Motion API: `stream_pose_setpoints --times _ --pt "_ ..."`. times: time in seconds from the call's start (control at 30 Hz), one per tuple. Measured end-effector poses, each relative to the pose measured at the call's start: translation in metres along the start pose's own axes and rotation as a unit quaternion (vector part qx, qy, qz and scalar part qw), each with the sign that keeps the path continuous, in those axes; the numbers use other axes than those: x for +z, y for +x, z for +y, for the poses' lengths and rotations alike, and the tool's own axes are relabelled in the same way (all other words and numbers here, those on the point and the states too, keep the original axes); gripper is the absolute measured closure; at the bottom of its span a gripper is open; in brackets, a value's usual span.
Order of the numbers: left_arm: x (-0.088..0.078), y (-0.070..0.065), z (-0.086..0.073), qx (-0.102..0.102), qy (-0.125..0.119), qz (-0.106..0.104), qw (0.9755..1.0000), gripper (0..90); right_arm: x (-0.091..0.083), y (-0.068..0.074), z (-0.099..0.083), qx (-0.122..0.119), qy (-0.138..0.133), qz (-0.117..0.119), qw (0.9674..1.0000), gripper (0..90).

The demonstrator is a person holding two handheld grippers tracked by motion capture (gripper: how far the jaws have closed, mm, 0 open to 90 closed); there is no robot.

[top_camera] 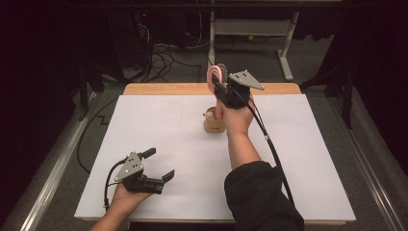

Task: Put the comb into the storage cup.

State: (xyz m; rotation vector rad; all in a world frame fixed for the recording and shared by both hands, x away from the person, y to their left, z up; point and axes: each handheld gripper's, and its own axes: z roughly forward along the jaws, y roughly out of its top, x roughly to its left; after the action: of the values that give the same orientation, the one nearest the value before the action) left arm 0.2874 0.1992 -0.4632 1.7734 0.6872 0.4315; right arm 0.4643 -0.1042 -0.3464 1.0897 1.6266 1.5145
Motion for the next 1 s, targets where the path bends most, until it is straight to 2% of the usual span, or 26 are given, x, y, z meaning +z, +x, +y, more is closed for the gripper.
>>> stream_pose_setpoints --times 0.43,0.63,1.0 --pt "0.0 0.0 -0.001 -0.004 0.001 -0.003 1.0 0.0 0.003 0.0 -0.014 -0.009 0.005 0.002 0.9999 65.2" --pt "-0.001 0.001 0.0 -0.005 -0.001 0.002 1.0 0.0 0.004 0.0 -0.022 -0.016 0.009 -0.012 0.9998 65.2" --pt "-0.001 0.001 0.0 -0.004 0.001 0.001 1.0 0.0 0.004 0.002 -0.026 -0.022 0.005 -0.013 0.9997 65.1"
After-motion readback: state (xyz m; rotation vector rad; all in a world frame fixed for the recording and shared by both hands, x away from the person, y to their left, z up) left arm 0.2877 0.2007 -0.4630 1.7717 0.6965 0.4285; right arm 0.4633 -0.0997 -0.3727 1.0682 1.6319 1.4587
